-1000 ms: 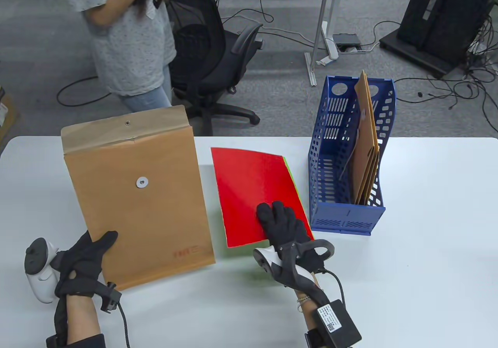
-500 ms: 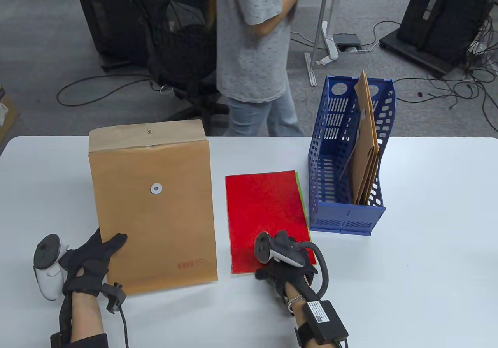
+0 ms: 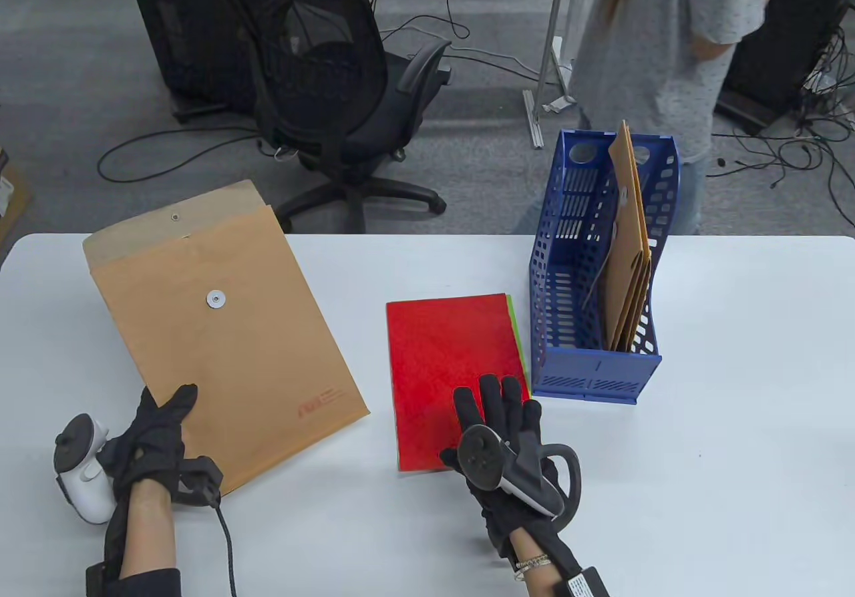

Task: Pull cardstock from document pouches and stack

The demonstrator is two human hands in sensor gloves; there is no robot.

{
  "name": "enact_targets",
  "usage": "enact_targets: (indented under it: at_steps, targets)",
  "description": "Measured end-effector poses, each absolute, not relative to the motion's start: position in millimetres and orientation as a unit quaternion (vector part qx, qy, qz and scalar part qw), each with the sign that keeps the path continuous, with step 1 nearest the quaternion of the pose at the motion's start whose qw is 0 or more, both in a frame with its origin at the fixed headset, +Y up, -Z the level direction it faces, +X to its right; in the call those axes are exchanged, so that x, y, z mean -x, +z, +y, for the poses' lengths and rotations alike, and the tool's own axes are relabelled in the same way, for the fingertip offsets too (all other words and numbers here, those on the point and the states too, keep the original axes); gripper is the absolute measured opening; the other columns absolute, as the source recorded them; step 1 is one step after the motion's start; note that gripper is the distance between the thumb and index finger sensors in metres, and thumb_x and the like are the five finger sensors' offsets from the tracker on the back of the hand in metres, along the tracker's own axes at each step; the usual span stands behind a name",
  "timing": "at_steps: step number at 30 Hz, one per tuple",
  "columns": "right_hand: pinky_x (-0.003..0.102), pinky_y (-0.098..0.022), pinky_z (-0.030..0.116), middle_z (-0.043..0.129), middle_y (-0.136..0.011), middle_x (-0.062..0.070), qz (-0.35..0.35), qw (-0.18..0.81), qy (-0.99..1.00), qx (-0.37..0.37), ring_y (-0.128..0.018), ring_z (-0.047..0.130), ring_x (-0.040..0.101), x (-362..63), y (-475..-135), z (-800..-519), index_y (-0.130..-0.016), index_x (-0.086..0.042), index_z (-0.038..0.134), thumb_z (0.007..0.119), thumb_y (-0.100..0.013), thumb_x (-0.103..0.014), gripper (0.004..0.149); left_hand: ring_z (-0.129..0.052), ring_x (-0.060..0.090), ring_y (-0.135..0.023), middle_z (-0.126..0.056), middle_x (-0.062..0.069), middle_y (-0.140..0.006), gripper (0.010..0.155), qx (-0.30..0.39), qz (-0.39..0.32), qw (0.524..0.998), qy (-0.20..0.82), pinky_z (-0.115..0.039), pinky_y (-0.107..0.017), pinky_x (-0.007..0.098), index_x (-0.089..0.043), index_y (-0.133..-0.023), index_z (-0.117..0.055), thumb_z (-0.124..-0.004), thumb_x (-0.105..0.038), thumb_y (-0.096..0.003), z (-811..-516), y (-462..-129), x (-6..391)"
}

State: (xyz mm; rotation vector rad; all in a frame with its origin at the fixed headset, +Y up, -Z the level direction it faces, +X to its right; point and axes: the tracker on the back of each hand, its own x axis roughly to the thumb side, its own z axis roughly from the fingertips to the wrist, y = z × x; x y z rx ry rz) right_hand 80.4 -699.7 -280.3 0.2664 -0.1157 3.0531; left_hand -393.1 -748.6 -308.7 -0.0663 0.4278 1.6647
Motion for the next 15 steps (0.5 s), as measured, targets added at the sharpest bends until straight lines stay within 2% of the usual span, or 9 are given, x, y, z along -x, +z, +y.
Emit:
enact_targets:
  at_steps: [2, 4, 5, 7, 10, 15]
  targets:
    - [0.06, -0.077, 0.022, 0.013, -0.12, 0.01, -0.059, 0.034, 0.994, -0.083, -0.106, 0.008, 0.039, -81.9, -278.9, -701.3, -0.116, -0.029, 0.024, 0.062, -0.051, -0.056, 0.08, -0.104, 0.013, -0.068, -0.094, -0.005, -0.085, 0.049, 0.052, 0.224, 0.671, 0.705, -0.086, -0.05, 0.036, -0.036, -0.098, -0.06, -0.078, -0.039, -0.0523, -751.7, -308.9, 399.4]
    - [0.06, -0.077, 0.023, 0.015, -0.12, 0.01, -0.051, 0.05, 0.994, -0.078, -0.107, 0.009, 0.038, -83.4, -280.4, -705.0, -0.116, -0.03, 0.025, 0.062, -0.051, -0.056, 0.079, -0.104, 0.01, -0.066, -0.09, -0.009, -0.084, 0.059, 0.092, 0.253, 0.697, 0.665, -0.087, -0.049, 0.034, -0.035, -0.103, -0.05, -0.078, -0.042, -0.0517, -758.1, -309.3, 407.6]
    - [0.06, -0.077, 0.023, 0.015, -0.12, 0.01, -0.045, 0.055, 0.995, -0.076, -0.107, 0.009, 0.038, -83.7, -281.1, -706.8, -0.116, -0.03, 0.025, 0.062, -0.051, -0.056, 0.079, -0.104, 0.008, -0.065, -0.086, -0.008, -0.085, 0.067, 0.109, 0.261, 0.698, 0.658, -0.086, -0.05, 0.033, -0.025, -0.106, -0.043, -0.078, -0.043, -0.0516, -762.5, -310.0, 411.1]
    - [0.06, -0.077, 0.024, 0.017, -0.12, 0.01, -0.044, 0.056, 0.995, -0.074, -0.107, 0.011, 0.038, -83.9, -281.3, -710.3, -0.116, -0.03, 0.026, 0.063, -0.051, -0.056, 0.079, -0.103, 0.008, -0.066, -0.08, -0.005, -0.088, 0.074, 0.132, 0.288, 0.684, 0.657, -0.085, -0.051, 0.034, -0.019, -0.107, -0.035, -0.078, -0.043, -0.0525, -772.4, -308.6, 415.6]
    - [0.06, -0.077, 0.026, 0.02, -0.12, 0.01, -0.057, 0.033, 0.995, -0.07, -0.107, 0.014, 0.039, -84.2, -279.1, -712.7, -0.115, -0.029, 0.029, 0.064, -0.051, -0.055, 0.078, -0.101, 0.006, -0.066, -0.077, -0.003, -0.091, 0.078, 0.126, 0.345, 0.696, 0.617, -0.084, -0.053, 0.035, -0.017, -0.108, -0.03, -0.078, -0.043, -0.0525, -781.6, -304.8, 416.2]
    - [0.06, -0.077, 0.028, 0.023, -0.12, 0.01, -0.065, 0.026, 0.995, -0.066, -0.108, 0.017, 0.039, -85.9, -277.8, -713.6, -0.115, -0.028, 0.031, 0.064, -0.05, -0.054, 0.077, -0.096, 0.005, -0.075, -0.07, 0.0, -0.099, 0.077, 0.117, 0.388, 0.726, 0.556, -0.081, -0.058, 0.034, -0.015, -0.108, -0.024, -0.073, -0.041, -0.0546, -785.7, -301.5, 414.1]
